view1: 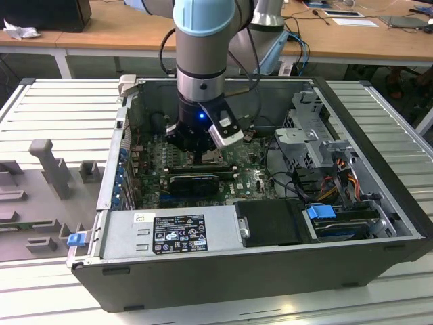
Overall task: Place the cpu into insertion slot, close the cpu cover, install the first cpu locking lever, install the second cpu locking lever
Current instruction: 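Install the second cpu locking lever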
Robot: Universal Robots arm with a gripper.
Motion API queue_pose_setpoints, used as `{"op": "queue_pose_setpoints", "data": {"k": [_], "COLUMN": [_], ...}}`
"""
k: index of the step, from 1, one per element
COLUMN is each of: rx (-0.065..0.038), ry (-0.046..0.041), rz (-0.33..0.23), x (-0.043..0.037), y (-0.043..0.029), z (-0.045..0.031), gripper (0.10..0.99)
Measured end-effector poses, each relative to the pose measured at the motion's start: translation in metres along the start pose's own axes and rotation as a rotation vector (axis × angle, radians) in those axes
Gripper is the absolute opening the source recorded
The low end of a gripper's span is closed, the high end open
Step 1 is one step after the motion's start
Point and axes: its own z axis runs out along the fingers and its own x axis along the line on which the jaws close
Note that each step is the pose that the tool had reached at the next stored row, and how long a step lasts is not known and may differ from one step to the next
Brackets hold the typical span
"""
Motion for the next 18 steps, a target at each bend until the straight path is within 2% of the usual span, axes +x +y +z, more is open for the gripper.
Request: {"op": "queue_pose_setpoints", "data": {"k": [1,3,5,6,9,13,16,18], "rx": [-0.003,-0.012,-0.039,-0.047,-0.062,-0.104,-0.143,-0.155], "ry": [0.0,-0.0011,-0.0023,-0.0036,-0.0058,-0.0098,-0.0114,-0.0118], "rz": [-0.002,-0.003,-0.024,-0.029,-0.029,-0.029,-0.029,-0.029], "x": [0.001,0.0033,0.0054,0.0123,0.0164,0.021,0.0213,0.0213], "y": [-0.0002,-0.0014,-0.004,-0.0064,-0.0092,-0.0152,-0.0204,-0.0223], "z": [0.0031,0.0039,0.0042,0.0042,0.0047,0.0073,0.0104,0.0122], "gripper": [0.106,0.106,0.106,0.106,0.106,0.106,0.106,0.106]}}
